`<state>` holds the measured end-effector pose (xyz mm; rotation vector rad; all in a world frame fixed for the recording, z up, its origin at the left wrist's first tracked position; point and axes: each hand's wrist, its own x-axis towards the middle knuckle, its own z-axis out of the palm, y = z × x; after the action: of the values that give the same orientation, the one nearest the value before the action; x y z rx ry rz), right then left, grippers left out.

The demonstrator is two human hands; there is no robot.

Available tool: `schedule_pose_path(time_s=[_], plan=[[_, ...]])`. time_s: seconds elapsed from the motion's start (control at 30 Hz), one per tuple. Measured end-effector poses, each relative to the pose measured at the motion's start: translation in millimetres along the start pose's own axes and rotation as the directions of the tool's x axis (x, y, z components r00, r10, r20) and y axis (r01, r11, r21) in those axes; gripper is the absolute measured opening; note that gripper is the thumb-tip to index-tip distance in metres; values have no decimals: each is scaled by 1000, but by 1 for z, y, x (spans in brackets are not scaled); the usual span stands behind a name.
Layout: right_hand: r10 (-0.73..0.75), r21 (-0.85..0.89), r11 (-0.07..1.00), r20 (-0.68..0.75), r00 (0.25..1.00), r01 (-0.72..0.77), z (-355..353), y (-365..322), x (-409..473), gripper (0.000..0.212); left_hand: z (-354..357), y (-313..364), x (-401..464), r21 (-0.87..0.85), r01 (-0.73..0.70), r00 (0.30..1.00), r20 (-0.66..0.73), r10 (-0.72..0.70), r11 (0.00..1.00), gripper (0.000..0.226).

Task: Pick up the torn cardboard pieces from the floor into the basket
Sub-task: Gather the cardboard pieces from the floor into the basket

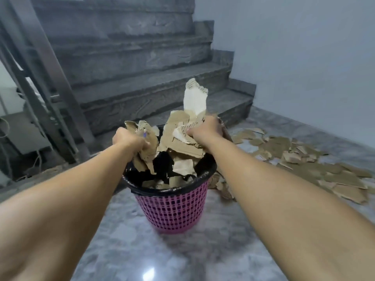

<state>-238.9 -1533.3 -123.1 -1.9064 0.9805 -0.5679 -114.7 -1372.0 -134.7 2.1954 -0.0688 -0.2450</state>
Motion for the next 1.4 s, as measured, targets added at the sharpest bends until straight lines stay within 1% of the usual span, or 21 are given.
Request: schedule_pose_path(time_s=[0.1,0.17,0.23,0.27,0.33,0.4,0.47,0.53,0.6,0.63,0.67,0.73,0.8,0.87,0.93,1.0,1.07,1.1,1.13,1.27,1.4], plan=[[-60,-164,984,51,997,67,42,8,-7,43,6,-22,5,39,23,999,42,-24,999,59],[-28,-251,966,135,990,62,61,20,-10,43,13,-32,8,64,23,992,122,-30,998,46],[15,-332,940,265,964,76,74,33,-14,46,19,-39,6,107,17,976,212,-40,994,35],[35,-376,922,310,950,89,75,38,-15,45,21,-41,6,132,2,970,241,-34,991,33],[54,-433,896,316,947,94,71,44,-14,36,21,-41,7,177,-29,962,271,-21,984,37],[59,-451,889,291,955,82,59,44,-13,24,20,-38,5,197,-55,959,285,-3,979,38],[64,-411,910,262,963,51,44,42,-11,23,23,-35,2,202,-73,950,311,6,977,38],[85,-281,960,218,972,-21,29,44,-10,21,26,-28,-4,186,-97,943,330,31,978,36],[108,-150,985,125,986,-89,12,46,-14,18,32,-21,-13,173,-123,936,347,56,977,31],[92,-149,985,32,995,-86,1,47,-16,16,35,-18,-17,172,-137,930,361,67,976,29],[70,-166,983,-68,995,-81,-8,48,-19,17,38,-16,-21,179,-158,924,373,81,971,29],[83,-178,976,-210,974,-122,-25,55,-22,33,45,-13,-28,207,-205,912,395,110,957,29],[160,-145,971,-185,970,-188,-32,63,-20,43,51,-14,-31,245,-243,905,407,128,939,28],[192,-112,973,-103,976,-203,-30,69,-17,40,52,-18,-33,315,-275,904,405,133,908,27],[154,-91,983,-37,987,-157,-24,71,-17,38,49,-25,-33,408,-310,914,375,152,859,27],[98,-112,989,18,995,-95,-18,73,-20,37,44,-36,-33,489,-342,933,275,231,803,27],[74,-162,985,61,995,-63,-13,75,-23,37,38,-49,-29,638,-355,929,161,332,683,33],[67,-179,982,82,994,-52,-11,77,-25,37,35,-56,-26,707,-346,924,142,355,617,38],[60,-200,979,99,993,-39,-9,78,-26,39,33,-63,-25,739,-326,928,132,347,590,45],[5,-284,958,144,990,36,-6,80,-29,49,31,-80,-19,677,-246,964,99,246,694,57],[39,-237,971,130,991,-7,-16,84,-30,43,33,-73,-25,702,-268,954,98,283,660,60]])
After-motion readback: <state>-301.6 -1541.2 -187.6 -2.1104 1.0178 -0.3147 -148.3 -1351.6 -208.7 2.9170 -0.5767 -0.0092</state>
